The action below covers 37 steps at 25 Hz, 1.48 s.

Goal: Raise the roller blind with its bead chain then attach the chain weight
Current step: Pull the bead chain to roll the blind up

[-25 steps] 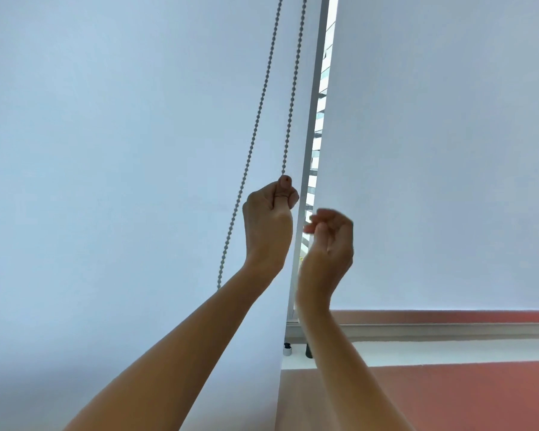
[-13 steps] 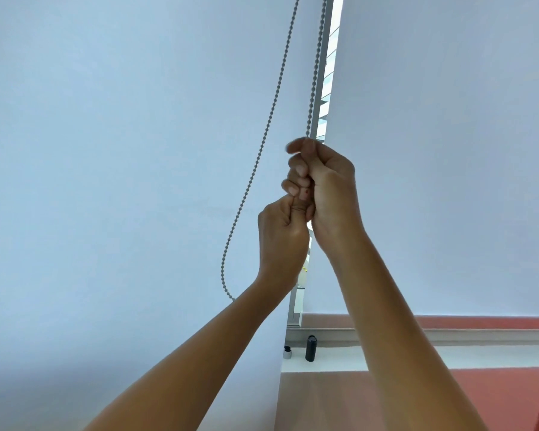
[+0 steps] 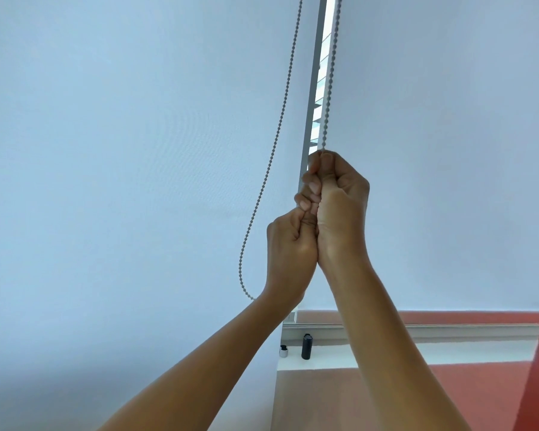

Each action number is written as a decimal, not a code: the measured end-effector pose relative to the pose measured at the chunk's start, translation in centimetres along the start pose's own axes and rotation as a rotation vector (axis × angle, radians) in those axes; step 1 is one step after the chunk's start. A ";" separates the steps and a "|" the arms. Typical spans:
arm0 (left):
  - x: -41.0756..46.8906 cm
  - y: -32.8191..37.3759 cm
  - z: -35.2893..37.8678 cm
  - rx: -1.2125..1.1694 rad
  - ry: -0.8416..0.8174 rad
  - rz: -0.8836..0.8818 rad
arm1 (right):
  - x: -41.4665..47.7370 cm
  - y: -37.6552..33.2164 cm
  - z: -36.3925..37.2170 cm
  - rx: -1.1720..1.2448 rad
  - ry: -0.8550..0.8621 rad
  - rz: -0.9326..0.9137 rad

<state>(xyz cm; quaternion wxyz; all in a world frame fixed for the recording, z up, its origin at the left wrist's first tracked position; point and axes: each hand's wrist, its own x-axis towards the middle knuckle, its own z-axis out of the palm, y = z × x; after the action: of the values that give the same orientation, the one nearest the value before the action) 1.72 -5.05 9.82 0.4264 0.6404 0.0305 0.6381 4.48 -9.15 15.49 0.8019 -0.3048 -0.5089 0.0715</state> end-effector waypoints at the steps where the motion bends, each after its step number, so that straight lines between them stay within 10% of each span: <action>1: -0.1 0.0 0.1 0.002 -0.006 -0.005 | -0.1 -0.2 -0.1 -0.001 0.006 -0.003; 13: -1.9 -2.4 -1.2 0.086 -0.144 0.013 | -0.3 1.0 -1.6 -0.026 0.035 0.069; 20: 0.8 -4.9 -2.9 0.502 0.190 0.014 | -1.7 2.9 -2.1 -0.096 0.110 0.080; 24: 4.0 -5.3 -3.5 0.345 0.012 -0.370 | -1.7 3.0 -2.6 -0.109 0.135 0.051; 37: 3.3 -3.7 -3.3 0.007 -0.139 -0.370 | -0.3 4.6 -4.0 -0.188 0.256 0.049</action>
<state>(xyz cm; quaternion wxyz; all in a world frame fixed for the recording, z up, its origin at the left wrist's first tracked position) 1.41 0.86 9.71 0.5352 0.6679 0.1203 0.5030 8.66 -7.19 11.52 0.8262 -0.3974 -0.3993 0.0035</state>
